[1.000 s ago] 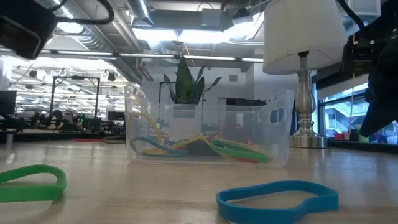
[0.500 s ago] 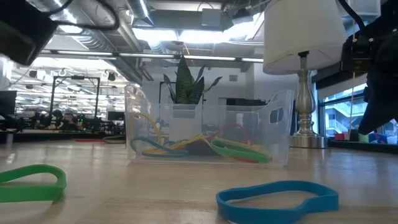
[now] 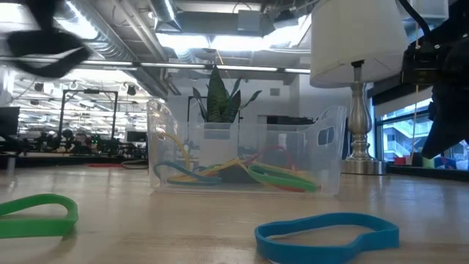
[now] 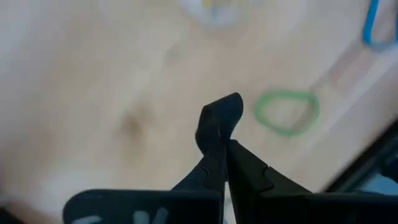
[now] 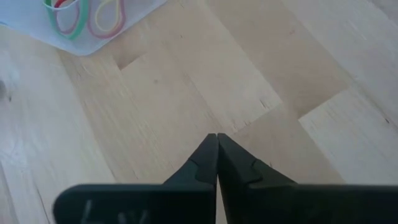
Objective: Pick and place rubber bands into bin
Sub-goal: Put the bottom left black rubber band into the transparent bin, then put the top red rubber band into the transparent bin
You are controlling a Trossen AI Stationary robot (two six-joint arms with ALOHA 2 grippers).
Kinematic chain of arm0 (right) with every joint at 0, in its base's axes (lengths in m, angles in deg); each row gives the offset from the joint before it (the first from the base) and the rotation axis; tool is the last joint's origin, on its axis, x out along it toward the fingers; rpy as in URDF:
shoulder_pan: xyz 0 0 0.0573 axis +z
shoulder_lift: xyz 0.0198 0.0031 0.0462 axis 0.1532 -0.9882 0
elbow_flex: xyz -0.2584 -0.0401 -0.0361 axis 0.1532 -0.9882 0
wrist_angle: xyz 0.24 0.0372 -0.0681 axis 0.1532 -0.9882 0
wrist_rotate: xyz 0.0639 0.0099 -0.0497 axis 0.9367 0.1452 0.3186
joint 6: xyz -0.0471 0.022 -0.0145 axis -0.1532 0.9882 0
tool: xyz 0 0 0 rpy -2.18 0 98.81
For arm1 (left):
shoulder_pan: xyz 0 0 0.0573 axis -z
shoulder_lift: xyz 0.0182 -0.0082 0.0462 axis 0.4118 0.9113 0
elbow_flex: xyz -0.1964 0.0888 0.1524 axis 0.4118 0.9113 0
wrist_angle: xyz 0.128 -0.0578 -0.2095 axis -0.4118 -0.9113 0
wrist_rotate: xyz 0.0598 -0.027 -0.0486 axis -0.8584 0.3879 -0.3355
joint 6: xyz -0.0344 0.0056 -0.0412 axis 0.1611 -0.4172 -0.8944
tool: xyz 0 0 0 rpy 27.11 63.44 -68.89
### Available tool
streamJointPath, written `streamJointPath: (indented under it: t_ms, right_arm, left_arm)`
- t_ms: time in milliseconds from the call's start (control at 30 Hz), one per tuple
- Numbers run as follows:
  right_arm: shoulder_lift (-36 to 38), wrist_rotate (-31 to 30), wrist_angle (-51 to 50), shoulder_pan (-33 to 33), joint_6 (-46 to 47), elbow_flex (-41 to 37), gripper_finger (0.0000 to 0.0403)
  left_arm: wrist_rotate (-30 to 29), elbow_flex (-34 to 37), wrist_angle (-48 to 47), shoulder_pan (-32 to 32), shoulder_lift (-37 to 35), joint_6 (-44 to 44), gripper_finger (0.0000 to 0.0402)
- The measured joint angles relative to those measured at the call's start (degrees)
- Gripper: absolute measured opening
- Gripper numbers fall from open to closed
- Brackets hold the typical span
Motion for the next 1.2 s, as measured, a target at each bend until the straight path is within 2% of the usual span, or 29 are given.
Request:
streamJointPath:
  t_ms: [200,367,533,700,933,1200]
  right_arm:
    - [0.0,0.0,0.6,0.0,0.2,0.0,0.0009]
    - [0.0,0.0,1.6,0.0,0.2,0.0,0.0013]
    - [0.0,0.0,2.7,0.0,0.5,0.0,0.0013]
    - [0.0,-0.1,4.3,0.0,0.5,0.0,0.0014]
    - [0.0,-0.1,4.2,0.0,0.3,0.0,0.0014]
    - [0.0,-0.1,4.1,0.0,-0.6,0.0,0.0014]
  left_arm:
    - [-5.4,-5.2,-1.5,-9.2,0.0,13.2,0.0002]
    - [-4.2,-5.3,5.9,-17.5,0.2,21.6,0.0002]
    - [1.0,-2.4,12.3,-22.3,0.5,26.0,0.0002]
    - [4.3,3.0,14.3,-23.9,0.5,26.4,0.0002]
    - [3.9,8.4,20.9,-24.0,0.5,26.1,0.0005]
    - [3.8,8.5,20.7,-24.2,0.5,25.9,0.007]
